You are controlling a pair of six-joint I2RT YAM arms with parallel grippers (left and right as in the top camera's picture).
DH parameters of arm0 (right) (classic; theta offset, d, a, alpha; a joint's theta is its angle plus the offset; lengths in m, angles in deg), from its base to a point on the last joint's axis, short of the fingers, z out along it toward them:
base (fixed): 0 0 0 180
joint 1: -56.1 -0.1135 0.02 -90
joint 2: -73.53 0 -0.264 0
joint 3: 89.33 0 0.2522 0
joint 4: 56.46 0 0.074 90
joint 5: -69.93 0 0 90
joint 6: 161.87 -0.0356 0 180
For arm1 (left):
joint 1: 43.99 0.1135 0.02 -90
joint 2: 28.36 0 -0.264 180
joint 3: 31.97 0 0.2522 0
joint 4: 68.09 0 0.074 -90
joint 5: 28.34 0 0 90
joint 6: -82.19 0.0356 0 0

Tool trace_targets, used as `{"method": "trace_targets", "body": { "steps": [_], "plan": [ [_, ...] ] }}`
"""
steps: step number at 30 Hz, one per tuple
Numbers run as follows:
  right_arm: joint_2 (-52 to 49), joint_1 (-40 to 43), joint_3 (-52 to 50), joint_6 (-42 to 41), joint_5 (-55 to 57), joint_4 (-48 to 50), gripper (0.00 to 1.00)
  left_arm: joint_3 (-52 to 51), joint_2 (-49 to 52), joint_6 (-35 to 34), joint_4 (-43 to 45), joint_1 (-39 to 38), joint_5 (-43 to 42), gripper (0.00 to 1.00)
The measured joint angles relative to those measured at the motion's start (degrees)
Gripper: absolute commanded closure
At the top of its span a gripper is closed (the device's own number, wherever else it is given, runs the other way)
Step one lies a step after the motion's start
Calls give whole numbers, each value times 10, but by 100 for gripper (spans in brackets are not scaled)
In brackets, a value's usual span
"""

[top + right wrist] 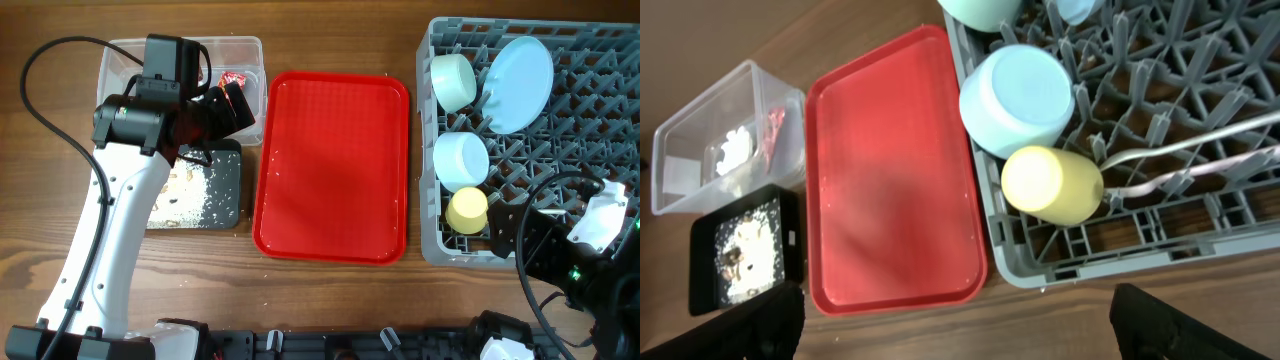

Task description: Sort waste into correct bins and load items into the dishwasher rack

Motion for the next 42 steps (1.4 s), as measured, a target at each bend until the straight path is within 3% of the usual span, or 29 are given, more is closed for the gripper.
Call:
{"method": "trace_targets", "body": {
  "steps": [8,13,20,25,31,42],
  "plan": [
    [16,-17,-49,71,-10,203,0,0,0,0,0,0,0,0],
    [97,-104,-194,73,5,418,0,0,0,0,0,0,0,0],
    [229,-177,-419,38,61,630,0,0,0,0,0,0,0,0],
    [316,-211,-554,31,97,702,0,0,0,0,0,0,0,0],
    [394,-238,-648,-22,160,749,0,0,0,0,0,0,0,0],
    [425,-254,-746,-68,211,831,0,0,0,0,0,0,0,0]
  ]
}}
